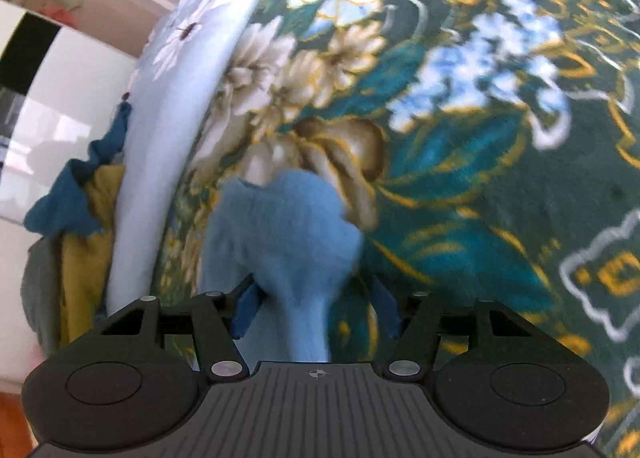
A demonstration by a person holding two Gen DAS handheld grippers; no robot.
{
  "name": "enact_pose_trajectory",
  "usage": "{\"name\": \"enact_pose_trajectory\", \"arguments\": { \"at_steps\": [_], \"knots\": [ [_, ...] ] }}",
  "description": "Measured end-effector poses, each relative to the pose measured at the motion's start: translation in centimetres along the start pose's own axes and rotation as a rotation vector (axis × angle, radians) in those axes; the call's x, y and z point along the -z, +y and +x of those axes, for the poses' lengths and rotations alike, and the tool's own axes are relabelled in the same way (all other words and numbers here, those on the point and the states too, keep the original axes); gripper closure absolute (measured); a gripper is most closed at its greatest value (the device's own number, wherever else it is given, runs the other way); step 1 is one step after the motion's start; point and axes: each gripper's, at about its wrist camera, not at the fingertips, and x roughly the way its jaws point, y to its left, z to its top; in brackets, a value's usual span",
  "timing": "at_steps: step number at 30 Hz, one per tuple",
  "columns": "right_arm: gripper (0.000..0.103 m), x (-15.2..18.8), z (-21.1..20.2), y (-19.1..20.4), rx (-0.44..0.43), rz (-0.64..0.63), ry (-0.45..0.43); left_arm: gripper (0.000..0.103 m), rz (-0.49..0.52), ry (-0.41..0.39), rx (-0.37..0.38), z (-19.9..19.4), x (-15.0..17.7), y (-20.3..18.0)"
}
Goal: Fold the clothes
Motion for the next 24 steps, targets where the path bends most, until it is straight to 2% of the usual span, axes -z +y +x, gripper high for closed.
{"name": "enact_pose_trajectory", "arguments": {
  "at_steps": [1,3,4,8,12,16,18,20,22,24],
  "knots": [
    [0.077,-0.3,0.2,0.3,0.001,-0.01,0.016,0.094,0.004,-0.011,0.001,-0.1,-0.1,-0.6],
    [0.092,-0.6,0.2,1.1,0.001,-0.049,0.04,0.095,0.018,-0.026,0.007,-0.2,-0.2,-1.8],
    [0.093,-0.6,-0.2,1.6,-0.008,-0.077,0.044,0.095,0.03,-0.031,0.01,-0.4,-0.3,-2.5],
    [0.094,0.2,-3.8,3.1,-0.077,-0.087,0.033,0.095,0.051,-0.049,0.03,-2.7,-1.1,-4.0],
    [0.094,1.5,-6.1,2.8,-0.108,-0.095,0.032,0.094,0.092,-0.087,0.015,-4.6,-2.3,-3.3],
    [0.094,2.6,-3.4,0.0,0.037,-0.1,0.1,0.094,0.145,-0.037,-0.112,-2.5,-3.3,-0.1],
    [0.093,3.1,-2.7,-0.9,0.078,-0.089,0.109,0.094,0.158,-0.014,-0.153,-1.4,-3.5,1.3],
    [0.091,3.5,-2.8,-0.9,0.079,-0.1,0.092,0.092,0.154,-0.001,-0.147,-0.7,-3.7,2.2],
    [0.088,3.4,-2.9,-0.4,0.092,-0.116,0.096,0.091,0.126,-0.001,-0.11,-0.5,-4.0,2.9],
    [0.084,3.2,-3.0,0.0,0.106,-0.132,0.102,0.09,0.064,-0.007,-0.068,-0.6,-4.5,3.6]
  ]
}}
